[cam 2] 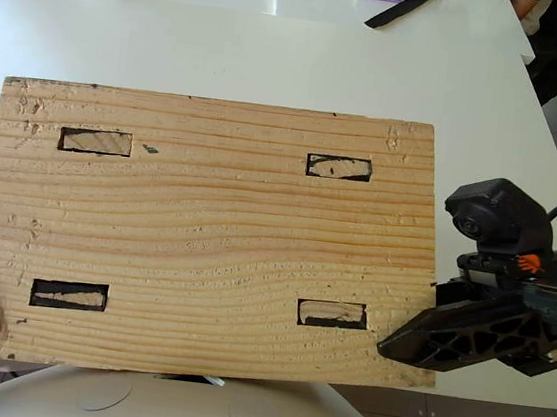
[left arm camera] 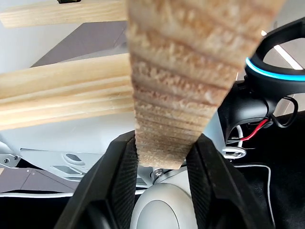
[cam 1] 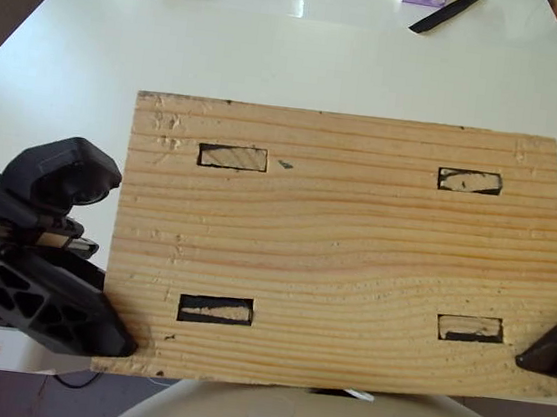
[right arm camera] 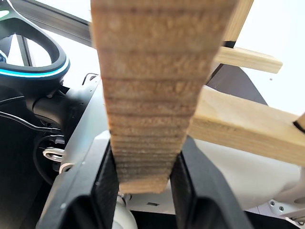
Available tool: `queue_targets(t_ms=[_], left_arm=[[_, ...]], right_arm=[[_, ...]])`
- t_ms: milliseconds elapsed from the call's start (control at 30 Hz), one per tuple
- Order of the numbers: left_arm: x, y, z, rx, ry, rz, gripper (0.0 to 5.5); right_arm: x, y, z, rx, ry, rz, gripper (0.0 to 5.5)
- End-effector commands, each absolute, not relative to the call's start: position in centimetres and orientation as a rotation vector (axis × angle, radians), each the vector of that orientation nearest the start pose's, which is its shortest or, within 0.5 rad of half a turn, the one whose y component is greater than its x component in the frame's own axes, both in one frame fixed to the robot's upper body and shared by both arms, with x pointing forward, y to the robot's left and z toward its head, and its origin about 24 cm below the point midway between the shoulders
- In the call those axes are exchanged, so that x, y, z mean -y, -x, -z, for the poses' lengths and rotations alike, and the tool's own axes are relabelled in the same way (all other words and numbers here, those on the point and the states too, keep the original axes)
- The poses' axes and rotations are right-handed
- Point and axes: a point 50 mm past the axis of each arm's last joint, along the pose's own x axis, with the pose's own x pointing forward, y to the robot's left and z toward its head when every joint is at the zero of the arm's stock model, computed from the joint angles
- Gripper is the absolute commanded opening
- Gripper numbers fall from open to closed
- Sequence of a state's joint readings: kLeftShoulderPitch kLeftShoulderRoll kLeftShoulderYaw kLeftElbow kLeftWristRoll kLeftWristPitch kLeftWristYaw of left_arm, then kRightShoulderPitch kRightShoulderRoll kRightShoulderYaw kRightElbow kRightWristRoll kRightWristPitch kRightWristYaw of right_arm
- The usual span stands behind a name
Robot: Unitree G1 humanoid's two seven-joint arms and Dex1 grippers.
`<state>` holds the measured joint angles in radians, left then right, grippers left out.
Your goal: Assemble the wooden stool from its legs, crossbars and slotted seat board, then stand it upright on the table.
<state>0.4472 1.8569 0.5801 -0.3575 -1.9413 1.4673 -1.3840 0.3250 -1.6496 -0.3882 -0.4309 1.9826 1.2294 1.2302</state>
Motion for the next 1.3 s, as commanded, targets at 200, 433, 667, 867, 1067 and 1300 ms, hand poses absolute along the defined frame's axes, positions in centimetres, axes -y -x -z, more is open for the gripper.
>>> queue_targets(t_ms=[200,433,667,867,1067,1300], left_arm=[[-22.9,-13.3,-22.3,-1.504,1.172,1.351,1.49],[-23.7,-13.7,-21.1,-1.554,1.326,1.211,1.49],[-23.8,-14.7,-18.2,-1.581,1.289,1.166,1.49],[-24.1,-14.0,-15.5,-1.495,1.223,1.168,1.49],[-23.1,-10.4,-12.7,-1.142,1.174,1.091,1.96],[-22.7,-14.3,-12.0,-0.987,1.156,1.126,3.23]], right_arm=[[22.5,-14.8,-19.7,-1.007,-0.840,-1.383,1.34],[22.4,-18.1,-17.9,-0.993,-0.923,-1.335,1.38],[21.5,-20.6,-16.0,-1.021,-0.942,-1.258,1.40],[20.8,-20.8,-15.5,-1.056,-0.920,-1.250,1.44],[20.4,-21.2,-16.0,-1.090,-0.873,-1.262,2.12],[20.9,-20.8,-16.6,-1.101,-0.893,-1.289,3.28]])
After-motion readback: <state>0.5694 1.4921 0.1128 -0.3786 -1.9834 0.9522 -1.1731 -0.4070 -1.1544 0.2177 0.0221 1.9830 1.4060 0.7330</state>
